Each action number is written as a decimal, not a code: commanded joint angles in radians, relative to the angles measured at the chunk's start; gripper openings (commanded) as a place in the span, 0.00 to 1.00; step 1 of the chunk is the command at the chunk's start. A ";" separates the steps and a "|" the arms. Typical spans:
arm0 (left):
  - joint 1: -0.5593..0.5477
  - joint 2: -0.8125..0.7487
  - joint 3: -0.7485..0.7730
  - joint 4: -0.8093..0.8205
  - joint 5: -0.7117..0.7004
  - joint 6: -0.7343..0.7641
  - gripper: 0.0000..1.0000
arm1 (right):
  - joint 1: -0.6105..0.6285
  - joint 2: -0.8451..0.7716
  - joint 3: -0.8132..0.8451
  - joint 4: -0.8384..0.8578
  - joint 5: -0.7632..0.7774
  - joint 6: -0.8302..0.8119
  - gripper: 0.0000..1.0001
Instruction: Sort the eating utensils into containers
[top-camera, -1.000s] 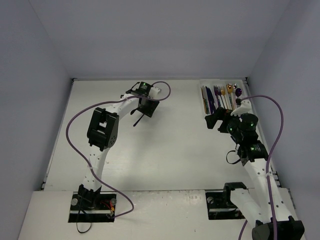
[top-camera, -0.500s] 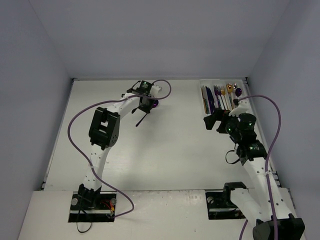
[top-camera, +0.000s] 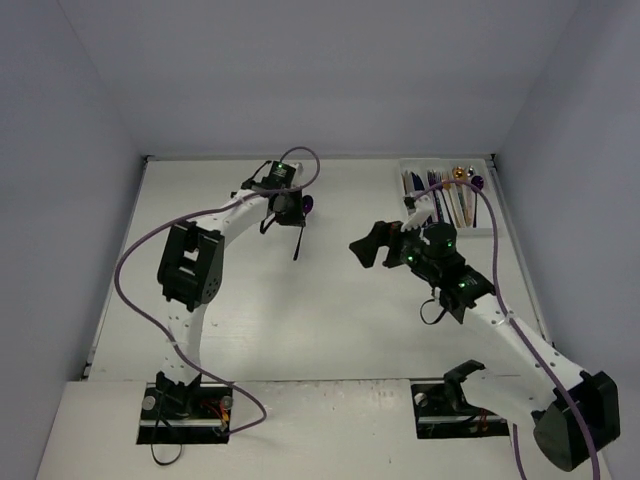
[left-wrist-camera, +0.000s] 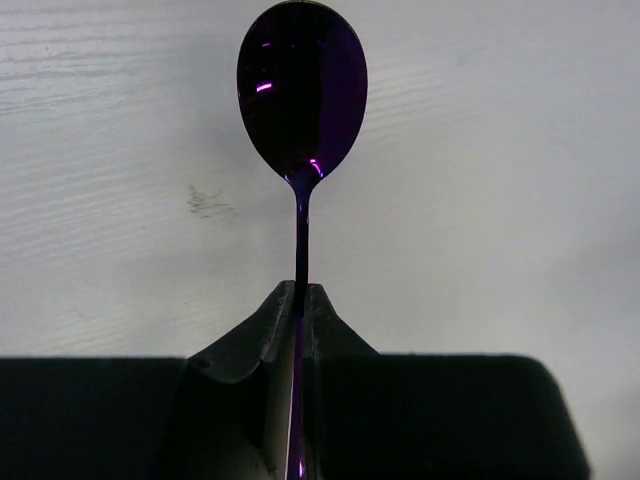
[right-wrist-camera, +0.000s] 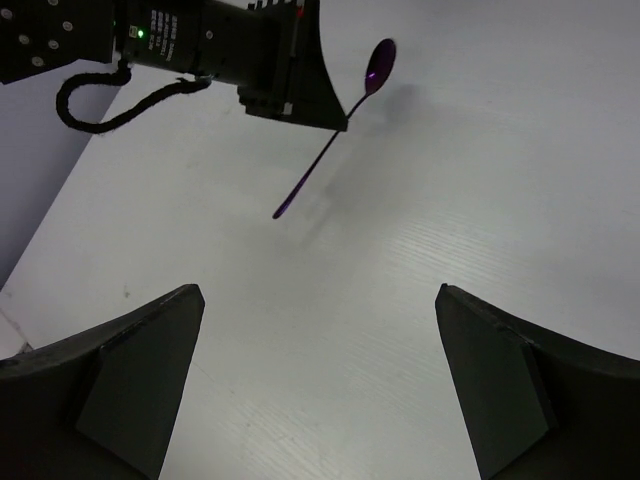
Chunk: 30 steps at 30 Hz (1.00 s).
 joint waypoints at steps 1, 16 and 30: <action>-0.013 -0.252 -0.071 0.246 0.059 -0.330 0.00 | 0.126 0.094 0.042 0.239 0.070 0.069 1.00; -0.089 -0.574 -0.308 0.453 -0.030 -0.500 0.00 | 0.231 0.304 0.162 0.369 0.109 0.106 0.90; -0.176 -0.638 -0.355 0.483 -0.123 -0.493 0.00 | 0.233 0.377 0.183 0.408 0.151 0.145 0.44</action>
